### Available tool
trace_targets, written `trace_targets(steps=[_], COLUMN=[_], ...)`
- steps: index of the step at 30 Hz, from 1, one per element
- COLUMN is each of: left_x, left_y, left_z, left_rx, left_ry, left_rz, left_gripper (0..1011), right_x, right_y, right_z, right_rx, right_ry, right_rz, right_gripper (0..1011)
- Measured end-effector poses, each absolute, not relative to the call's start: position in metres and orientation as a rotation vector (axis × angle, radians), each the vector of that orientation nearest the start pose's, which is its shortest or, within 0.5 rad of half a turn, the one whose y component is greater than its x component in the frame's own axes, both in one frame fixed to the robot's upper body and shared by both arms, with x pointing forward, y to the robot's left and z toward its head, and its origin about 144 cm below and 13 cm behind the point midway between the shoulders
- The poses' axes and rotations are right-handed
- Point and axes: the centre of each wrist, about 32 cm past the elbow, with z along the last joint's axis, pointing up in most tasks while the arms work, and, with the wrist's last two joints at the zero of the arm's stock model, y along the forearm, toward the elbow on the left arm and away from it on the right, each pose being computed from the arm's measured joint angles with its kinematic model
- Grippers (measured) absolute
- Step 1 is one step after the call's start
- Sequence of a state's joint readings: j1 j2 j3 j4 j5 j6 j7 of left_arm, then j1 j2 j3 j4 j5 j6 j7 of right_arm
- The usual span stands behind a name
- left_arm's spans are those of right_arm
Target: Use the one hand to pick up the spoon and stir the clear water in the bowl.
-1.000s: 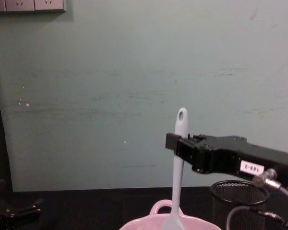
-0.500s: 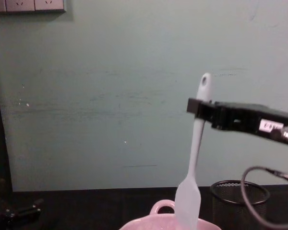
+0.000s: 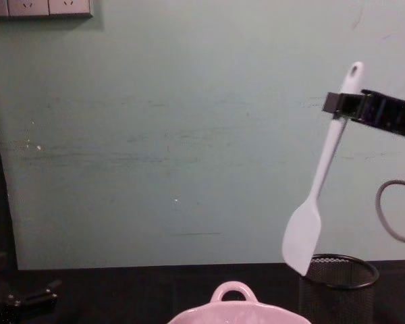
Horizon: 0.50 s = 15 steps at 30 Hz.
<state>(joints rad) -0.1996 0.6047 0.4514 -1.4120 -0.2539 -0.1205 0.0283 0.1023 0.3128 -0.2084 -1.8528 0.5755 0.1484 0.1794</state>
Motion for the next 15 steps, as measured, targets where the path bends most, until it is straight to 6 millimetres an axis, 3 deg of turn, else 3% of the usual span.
trace_targets(steps=[15], left_x=[0.489], left_y=[0.310], left_z=[1.140], left_rx=[0.304], left_ry=[-0.285], left_rz=[1.248], left_gripper=[1011], right_x=[0.481], right_y=[-0.252], right_z=[1.240], right_rx=[0.352], right_ry=[0.193], right_rz=[-1.200], right_gripper=[121])
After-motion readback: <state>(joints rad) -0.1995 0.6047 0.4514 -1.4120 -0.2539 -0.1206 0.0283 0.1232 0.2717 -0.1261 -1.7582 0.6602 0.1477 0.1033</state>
